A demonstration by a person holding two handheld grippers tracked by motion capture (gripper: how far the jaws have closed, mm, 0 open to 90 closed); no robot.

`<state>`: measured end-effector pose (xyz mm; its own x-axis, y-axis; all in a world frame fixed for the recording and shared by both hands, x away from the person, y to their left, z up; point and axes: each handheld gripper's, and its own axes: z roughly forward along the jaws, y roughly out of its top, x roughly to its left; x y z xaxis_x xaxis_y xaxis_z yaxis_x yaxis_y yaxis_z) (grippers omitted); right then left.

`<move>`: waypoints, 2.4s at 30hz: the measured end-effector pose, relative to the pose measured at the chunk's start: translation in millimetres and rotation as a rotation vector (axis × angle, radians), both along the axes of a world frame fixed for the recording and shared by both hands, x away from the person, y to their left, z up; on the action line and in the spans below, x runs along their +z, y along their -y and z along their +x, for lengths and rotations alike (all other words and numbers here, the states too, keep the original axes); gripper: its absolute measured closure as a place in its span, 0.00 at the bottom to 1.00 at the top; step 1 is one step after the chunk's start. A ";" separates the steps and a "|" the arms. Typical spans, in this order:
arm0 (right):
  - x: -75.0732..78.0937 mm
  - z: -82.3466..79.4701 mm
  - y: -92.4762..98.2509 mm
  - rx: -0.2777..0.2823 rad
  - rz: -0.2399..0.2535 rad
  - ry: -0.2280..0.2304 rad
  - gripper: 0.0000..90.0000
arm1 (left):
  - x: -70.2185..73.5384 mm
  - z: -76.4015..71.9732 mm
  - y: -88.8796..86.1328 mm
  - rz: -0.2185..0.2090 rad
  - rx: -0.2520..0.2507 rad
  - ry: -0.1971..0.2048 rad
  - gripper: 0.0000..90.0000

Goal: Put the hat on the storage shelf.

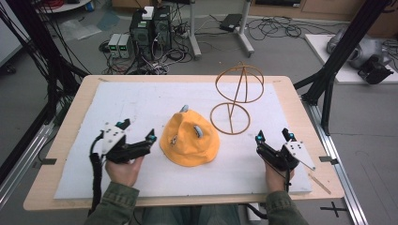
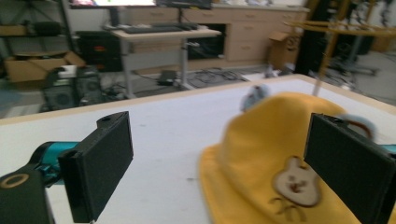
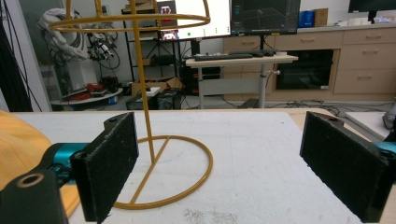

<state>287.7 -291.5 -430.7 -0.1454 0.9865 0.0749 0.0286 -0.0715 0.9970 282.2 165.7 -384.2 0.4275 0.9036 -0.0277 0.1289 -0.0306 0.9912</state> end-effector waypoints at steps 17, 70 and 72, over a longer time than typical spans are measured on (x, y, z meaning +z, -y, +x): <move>-0.3 -0.6 -0.2 0.005 -0.007 0.000 0.12 | -30.7 24.2 84.1 0.068 -0.066 -0.127 0.10; -3.5 2.2 -0.1 0.004 -0.014 -0.006 0.12 | 29.9 14.2 23.2 -0.098 -0.020 0.257 0.97; -3.5 2.4 -0.1 0.006 -0.012 -0.006 0.12 | 36.5 17.4 22.0 -0.103 -0.025 0.263 0.97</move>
<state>290.1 -291.4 -434.2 -0.1505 0.9866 0.0637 0.0354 -0.0590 0.9976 299.6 143.6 -347.6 0.4541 0.8909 -0.0041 -0.1325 0.0721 0.9886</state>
